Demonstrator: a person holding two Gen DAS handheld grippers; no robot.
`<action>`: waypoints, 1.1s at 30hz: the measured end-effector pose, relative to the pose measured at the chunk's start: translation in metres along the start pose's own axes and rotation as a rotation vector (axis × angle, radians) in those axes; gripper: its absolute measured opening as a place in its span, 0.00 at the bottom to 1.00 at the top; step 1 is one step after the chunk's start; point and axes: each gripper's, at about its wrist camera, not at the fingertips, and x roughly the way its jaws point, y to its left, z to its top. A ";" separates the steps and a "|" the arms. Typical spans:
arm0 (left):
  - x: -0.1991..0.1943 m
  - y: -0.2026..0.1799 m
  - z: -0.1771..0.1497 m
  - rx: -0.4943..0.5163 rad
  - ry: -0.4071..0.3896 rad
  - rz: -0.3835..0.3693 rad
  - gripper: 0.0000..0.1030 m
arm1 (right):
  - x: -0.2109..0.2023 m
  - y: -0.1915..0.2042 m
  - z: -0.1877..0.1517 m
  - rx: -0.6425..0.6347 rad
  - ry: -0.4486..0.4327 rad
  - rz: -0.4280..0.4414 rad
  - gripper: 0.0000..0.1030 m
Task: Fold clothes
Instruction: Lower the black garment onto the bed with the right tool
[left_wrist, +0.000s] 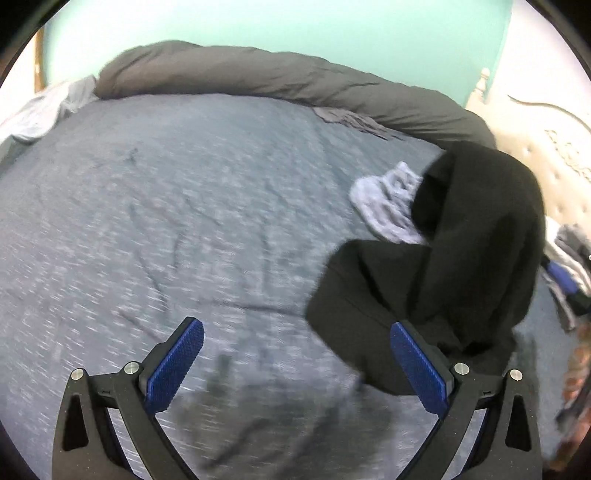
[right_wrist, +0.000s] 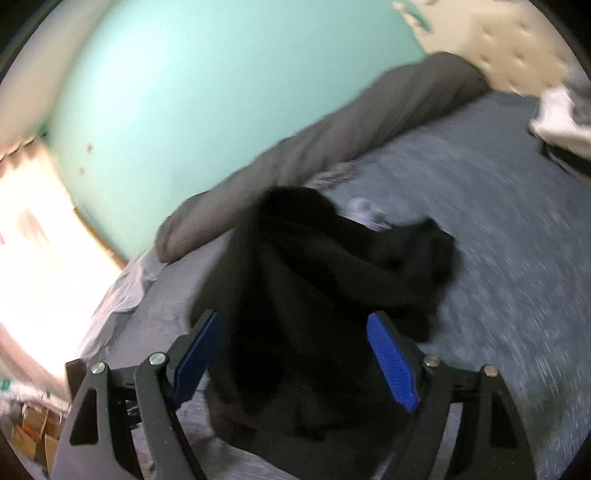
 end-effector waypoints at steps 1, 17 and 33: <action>0.000 0.004 0.001 -0.004 -0.001 -0.002 1.00 | 0.004 0.007 0.004 -0.016 0.008 0.006 0.80; -0.003 0.031 0.017 -0.092 -0.016 -0.026 1.00 | 0.177 0.114 0.055 -0.307 0.412 0.037 0.79; 0.007 0.031 0.018 -0.107 0.003 -0.041 1.00 | 0.196 -0.023 0.075 -0.397 0.467 -0.476 0.52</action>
